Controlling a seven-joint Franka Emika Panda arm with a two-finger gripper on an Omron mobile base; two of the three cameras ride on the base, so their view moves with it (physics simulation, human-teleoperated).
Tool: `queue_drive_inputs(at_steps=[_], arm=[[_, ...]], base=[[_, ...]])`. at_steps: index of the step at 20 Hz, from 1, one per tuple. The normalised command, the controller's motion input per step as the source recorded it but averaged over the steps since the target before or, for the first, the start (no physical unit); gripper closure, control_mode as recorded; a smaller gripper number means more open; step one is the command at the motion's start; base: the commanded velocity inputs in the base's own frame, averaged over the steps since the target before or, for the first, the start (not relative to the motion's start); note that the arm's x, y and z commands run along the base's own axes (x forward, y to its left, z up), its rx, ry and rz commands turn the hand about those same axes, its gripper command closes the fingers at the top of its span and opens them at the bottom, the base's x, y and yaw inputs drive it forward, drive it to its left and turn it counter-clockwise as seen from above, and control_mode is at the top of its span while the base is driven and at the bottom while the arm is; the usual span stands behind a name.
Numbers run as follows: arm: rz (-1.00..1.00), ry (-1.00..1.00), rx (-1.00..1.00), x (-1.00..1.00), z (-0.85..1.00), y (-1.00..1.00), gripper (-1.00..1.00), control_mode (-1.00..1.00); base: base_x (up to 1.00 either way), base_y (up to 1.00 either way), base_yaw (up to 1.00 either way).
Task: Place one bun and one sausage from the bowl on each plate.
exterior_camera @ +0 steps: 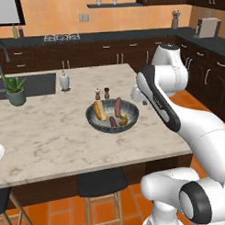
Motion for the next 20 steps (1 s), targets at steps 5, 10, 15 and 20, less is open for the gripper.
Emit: queue_drive_inputs(at_steps=[5,10,15,20], arm=[[0.04,0.01,0.01,0.03,-0.18,-0.04,-1.00,-1.00],[0.25,-0.01,0.00,0.66,-0.02,0.06,-1.00,-1.00],[0.14,-0.02,0.00,1.00,0.00,0.69,-1.00,-1.00],[0.03,0.00,0.00,0.88,-0.06,0.58,-1.00,-1.00]], base=[[0.00,0.00,0.00],[0.00,0.00,0.00],[0.00,0.00,0.00],[0.00,0.00,0.00]])
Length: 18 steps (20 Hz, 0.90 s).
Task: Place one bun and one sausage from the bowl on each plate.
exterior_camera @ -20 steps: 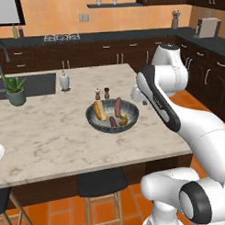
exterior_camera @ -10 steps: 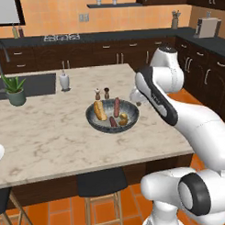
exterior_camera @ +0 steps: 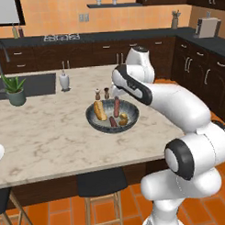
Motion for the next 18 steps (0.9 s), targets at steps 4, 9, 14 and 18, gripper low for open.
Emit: queue_drive_inputs(at_steps=[4,9,14,18], arm=[[0.00,0.12,0.00,0.74,-0.41,0.50,-1.00,-1.00],[0.00,0.24,-0.01,0.80,-0.66,0.37,-1.00,-1.00],[0.00,0.17,0.00,0.66,-0.38,0.05,-1.00,-1.00],[0.00,0.05,0.00,0.45,-0.40,0.02,-1.00,-1.00]], base=[[0.00,0.00,0.00],[0.00,0.00,0.00],[0.00,0.00,0.00],[0.00,0.00,0.00]])
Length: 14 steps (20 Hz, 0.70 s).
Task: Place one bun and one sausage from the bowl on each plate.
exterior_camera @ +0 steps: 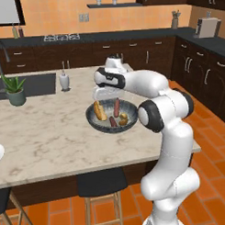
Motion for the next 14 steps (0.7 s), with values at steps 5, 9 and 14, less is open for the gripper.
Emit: queue_drive_inputs(at_steps=[5,9,14], arm=[[0.00,-0.03,0.00,0.27,-0.54,0.21,-1.00,-1.00],[0.00,-0.09,0.00,0.05,-0.52,0.17,-1.00,-1.00],[-0.01,-0.17,0.03,0.44,-0.32,0.10,-1.00,-1.00]], base=[[0.00,0.00,0.00],[0.00,0.00,0.00],[0.00,0.00,0.00]])
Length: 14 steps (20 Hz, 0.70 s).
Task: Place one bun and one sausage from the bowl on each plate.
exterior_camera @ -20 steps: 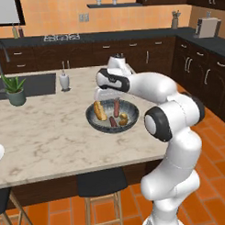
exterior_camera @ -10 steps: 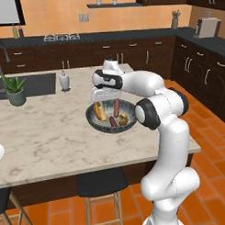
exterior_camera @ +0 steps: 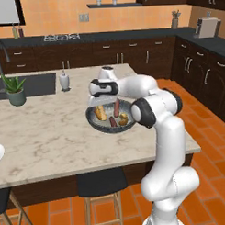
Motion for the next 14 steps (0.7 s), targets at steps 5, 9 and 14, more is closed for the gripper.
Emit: queue_drive_inputs(at_steps=[5,9,14], arm=[[-0.04,-0.09,0.01,0.51,-0.13,0.05,-1.00,-1.00],[-0.02,0.00,0.00,0.56,-0.18,0.00,-1.00,-1.00],[-0.03,0.00,0.00,0.43,-0.34,0.04,-1.00,-1.00]], base=[[0.00,0.00,0.00],[0.00,0.00,0.00],[0.00,0.00,0.00]])
